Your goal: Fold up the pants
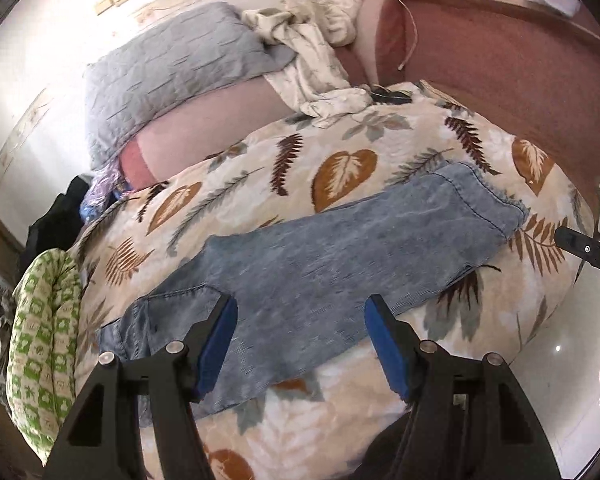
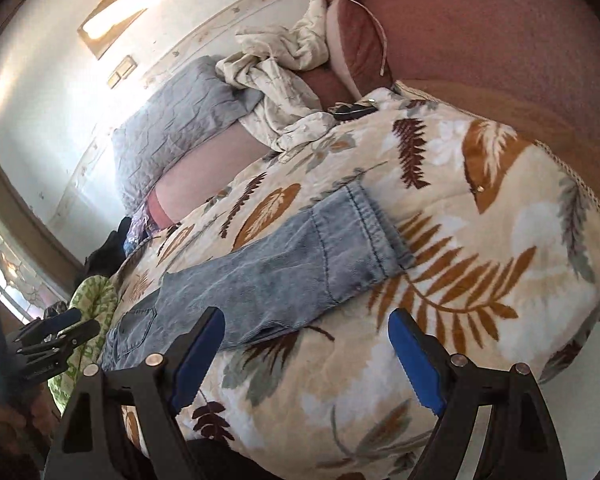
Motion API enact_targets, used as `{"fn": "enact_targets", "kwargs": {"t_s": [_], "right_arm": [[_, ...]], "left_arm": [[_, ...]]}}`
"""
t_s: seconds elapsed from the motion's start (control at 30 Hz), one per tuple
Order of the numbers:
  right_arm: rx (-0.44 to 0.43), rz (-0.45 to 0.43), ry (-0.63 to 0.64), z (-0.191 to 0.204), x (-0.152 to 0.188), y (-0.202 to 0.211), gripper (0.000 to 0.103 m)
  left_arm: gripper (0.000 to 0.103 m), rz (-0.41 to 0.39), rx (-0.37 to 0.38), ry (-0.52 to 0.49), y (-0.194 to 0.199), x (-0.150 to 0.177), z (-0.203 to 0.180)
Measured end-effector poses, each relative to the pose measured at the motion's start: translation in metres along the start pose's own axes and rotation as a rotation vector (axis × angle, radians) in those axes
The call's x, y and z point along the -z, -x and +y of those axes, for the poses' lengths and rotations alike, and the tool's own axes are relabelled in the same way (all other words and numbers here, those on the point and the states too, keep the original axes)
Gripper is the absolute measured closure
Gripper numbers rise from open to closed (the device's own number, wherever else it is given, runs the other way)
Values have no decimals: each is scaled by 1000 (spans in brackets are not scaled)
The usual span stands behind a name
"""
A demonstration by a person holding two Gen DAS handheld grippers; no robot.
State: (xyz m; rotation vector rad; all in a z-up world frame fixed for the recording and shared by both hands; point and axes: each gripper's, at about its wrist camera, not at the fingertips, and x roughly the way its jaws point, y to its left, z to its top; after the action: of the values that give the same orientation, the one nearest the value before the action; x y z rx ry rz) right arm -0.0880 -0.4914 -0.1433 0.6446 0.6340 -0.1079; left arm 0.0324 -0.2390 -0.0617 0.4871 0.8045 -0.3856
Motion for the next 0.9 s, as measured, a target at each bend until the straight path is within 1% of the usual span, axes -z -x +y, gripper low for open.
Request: {"fn": "enact_targets", "kwargs": {"t_s": [0.23,0.33,0.43,0.53,0.67,0.8,0.87,0.9], "right_arm": [[-3,21,-40,-19,4,-3,17],[-13,29,-68,-25,4,-5,17],[-22,36,-82,-28,4,-9,17],[-34,51,-94,-30,6,-16,16],[-45,68,-105,-31,6,-25,16],[-35,37,-104,-34,-6,-29,16],[-35,33,-140,-39,-11,-30,16],[-48,26,-160,-42,-12,-29,16]], "left_arm": [[36,62,33,-28,-34,-22,-20],[36,89,50,-57,-51,-35,-29],[36,109,82,-71,-64,-48,-36],[36,138,82,-82,-77,-58,-40],[36,162,85,-72,-85,-53,-39],[36,198,83,-71,-90,-44,-38],[36,193,83,-66,-88,-46,-37],[36,185,85,-64,-87,-49,-37]]}}
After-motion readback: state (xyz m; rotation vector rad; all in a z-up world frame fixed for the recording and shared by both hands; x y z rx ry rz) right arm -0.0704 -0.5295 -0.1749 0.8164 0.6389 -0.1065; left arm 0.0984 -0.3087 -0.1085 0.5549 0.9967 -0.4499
